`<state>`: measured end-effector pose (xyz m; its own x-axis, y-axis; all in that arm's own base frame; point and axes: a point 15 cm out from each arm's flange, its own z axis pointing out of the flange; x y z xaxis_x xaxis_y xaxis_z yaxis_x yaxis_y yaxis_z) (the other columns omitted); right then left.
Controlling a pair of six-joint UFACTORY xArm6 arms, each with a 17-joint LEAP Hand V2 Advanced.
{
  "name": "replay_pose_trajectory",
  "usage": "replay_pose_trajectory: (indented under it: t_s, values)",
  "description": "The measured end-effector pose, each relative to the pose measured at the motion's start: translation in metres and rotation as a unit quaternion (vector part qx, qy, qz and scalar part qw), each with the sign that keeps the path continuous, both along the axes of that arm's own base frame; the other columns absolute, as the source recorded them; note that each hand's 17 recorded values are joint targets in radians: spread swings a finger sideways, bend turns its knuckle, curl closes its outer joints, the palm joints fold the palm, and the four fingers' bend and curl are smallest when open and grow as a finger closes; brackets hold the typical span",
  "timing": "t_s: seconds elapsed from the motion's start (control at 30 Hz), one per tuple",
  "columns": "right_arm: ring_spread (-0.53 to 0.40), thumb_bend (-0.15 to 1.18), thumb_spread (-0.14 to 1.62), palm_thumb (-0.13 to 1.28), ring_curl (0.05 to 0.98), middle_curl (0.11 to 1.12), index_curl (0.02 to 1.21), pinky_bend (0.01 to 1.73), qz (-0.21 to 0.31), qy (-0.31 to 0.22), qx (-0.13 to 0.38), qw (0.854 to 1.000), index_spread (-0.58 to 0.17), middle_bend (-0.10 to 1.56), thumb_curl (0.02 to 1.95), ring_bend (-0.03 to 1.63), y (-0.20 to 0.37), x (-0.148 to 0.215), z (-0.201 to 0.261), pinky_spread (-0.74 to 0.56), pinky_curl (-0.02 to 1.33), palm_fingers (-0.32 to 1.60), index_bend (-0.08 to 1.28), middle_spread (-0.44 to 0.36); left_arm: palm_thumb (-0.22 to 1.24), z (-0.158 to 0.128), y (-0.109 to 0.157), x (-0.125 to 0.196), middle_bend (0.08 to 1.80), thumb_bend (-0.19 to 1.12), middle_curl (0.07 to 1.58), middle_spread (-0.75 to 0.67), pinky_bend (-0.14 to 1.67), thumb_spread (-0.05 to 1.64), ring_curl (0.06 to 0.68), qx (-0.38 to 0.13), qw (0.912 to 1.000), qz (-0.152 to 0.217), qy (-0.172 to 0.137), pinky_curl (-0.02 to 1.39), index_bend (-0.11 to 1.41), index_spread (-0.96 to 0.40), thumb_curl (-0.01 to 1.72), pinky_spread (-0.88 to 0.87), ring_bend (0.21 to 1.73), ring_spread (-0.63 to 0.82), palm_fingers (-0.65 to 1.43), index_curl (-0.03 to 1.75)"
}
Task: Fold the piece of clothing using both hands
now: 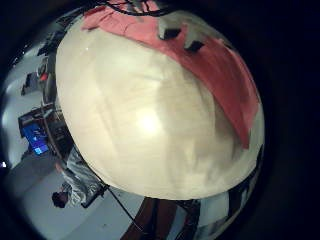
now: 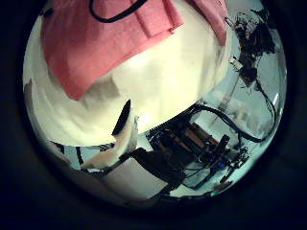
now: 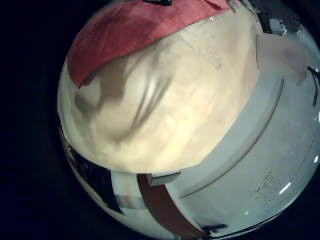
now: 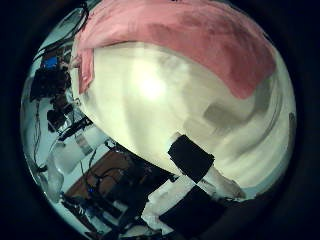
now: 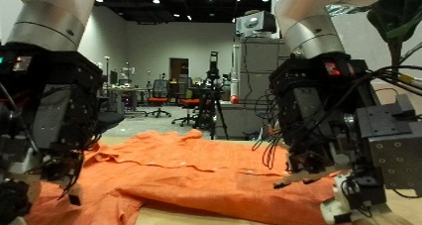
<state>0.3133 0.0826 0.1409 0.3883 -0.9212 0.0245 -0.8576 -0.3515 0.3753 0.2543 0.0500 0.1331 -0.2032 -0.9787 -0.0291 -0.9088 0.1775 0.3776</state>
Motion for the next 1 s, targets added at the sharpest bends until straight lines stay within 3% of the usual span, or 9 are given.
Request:
replay_pose_trajectory:
  t_s: [0.13,0.17,0.23,0.3,0.4,0.47,0.57,0.83,1.0]
  values:
    - [0.033,0.00,1.00,0.48,0.252,0.38,0.29,0.24,0.000,0.007,-0.003,1.000,-0.215,0.32,0.30,0.45,0.001,0.001,-0.006,0.13,0.28,0.40,0.18,-0.021,0.47,-0.002,0.000,0.004,0.35,-0.02,0.38,0.07,0.33,1.01,0.222,0.004,0.9999,0.010,-0.002,0.32,0.16,0.06,0.32,0.17,0.51,0.24,0.35,0.30]
    - [-0.012,0.01,1.00,0.54,0.260,0.39,0.30,0.24,0.000,0.006,-0.002,1.000,-0.229,0.35,0.32,0.50,0.002,0.002,-0.007,0.07,0.27,0.52,0.19,-0.039,0.48,-0.002,0.000,0.006,0.44,-0.02,0.41,-0.01,0.40,1.00,0.226,0.006,0.9999,0.012,-0.003,0.33,0.16,0.01,0.32,0.05,0.55,0.12,0.57,0.30]
    - [-0.085,0.01,1.01,0.60,0.269,0.40,0.30,0.28,0.001,-0.002,-0.001,1.000,-0.263,0.38,0.33,0.60,0.004,0.006,-0.008,-0.05,0.26,0.74,0.18,-0.076,0.49,-0.002,-0.001,0.009,0.54,-0.02,0.44,-0.12,0.49,1.00,0.226,0.009,0.9999,0.013,-0.002,0.34,0.15,-0.06,0.32,-0.13,0.60,-0.06,0.77,0.29]
    - [-0.162,0.00,1.00,0.63,0.307,0.42,0.31,0.39,0.003,-0.010,-0.005,1.000,-0.295,0.41,0.33,0.69,0.002,0.010,-0.009,-0.20,0.28,0.94,0.18,-0.122,0.54,-0.002,0.000,0.011,0.66,-0.01,0.51,-0.22,0.64,1.00,0.274,0.012,0.9998,0.013,-0.001,0.39,0.18,-0.14,0.33,-0.31,0.71,-0.24,1.06,0.30]
    - [-0.242,-0.02,0.99,0.64,0.365,0.47,0.37,0.54,0.004,-0.020,-0.015,1.000,-0.347,0.51,0.33,0.78,-0.003,0.016,-0.011,-0.41,0.33,1.27,0.27,-0.184,0.65,0.000,0.001,0.016,0.76,0.02,0.58,-0.33,0.79,1.00,0.357,0.010,0.9999,0.010,-0.005,0.46,0.25,-0.26,0.36,-0.47,0.89,-0.40,1.23,0.35]
    - [-0.264,-0.02,0.99,0.65,0.401,0.51,0.42,0.61,0.001,-0.028,-0.018,0.999,-0.367,0.60,0.33,0.84,-0.008,0.021,-0.010,-0.50,0.36,1.35,0.37,-0.205,0.71,0.003,0.000,0.017,0.80,0.03,0.63,-0.37,0.88,1.00,0.410,0.008,0.9999,0.012,-0.009,0.50,0.31,-0.32,0.38,-0.54,1.01,-0.44,1.25,0.38]
    - [-0.271,0.01,1.02,0.72,0.448,0.58,0.52,0.73,-0.003,-0.031,-0.018,0.999,-0.362,0.78,0.34,0.93,-0.011,0.022,-0.008,-0.51,0.43,1.48,0.58,-0.198,0.78,0.011,0.001,0.019,0.86,0.02,0.69,-0.42,0.99,0.98,0.465,0.008,0.9998,0.012,-0.014,0.55,0.40,-0.41,0.42,-0.59,1.12,-0.47,1.22,0.45]
    - [-0.243,0.11,1.12,1.01,0.566,0.71,0.70,1.08,-0.010,-0.078,-0.003,0.997,-0.305,1.10,0.42,1.19,-0.013,0.036,0.016,-0.40,0.60,1.32,0.92,-0.167,0.81,0.045,-0.001,0.001,0.95,-0.02,0.82,-0.51,1.18,0.92,0.534,-0.004,0.9997,-0.001,0.025,0.63,0.54,-0.55,0.49,-0.62,1.27,-0.47,1.11,0.61]
    - [-0.228,0.11,1.15,1.06,0.609,0.74,0.75,1.18,-0.018,-0.089,0.001,0.996,-0.283,1.19,0.46,1.27,-0.022,0.038,0.025,-0.35,0.66,1.23,1.02,-0.157,0.80,0.060,-0.009,-0.006,0.97,-0.02,0.87,-0.54,1.22,0.91,0.547,-0.023,0.9993,-0.006,0.029,0.64,0.54,-0.59,0.52,-0.61,1.30,-0.47,1.07,0.69]
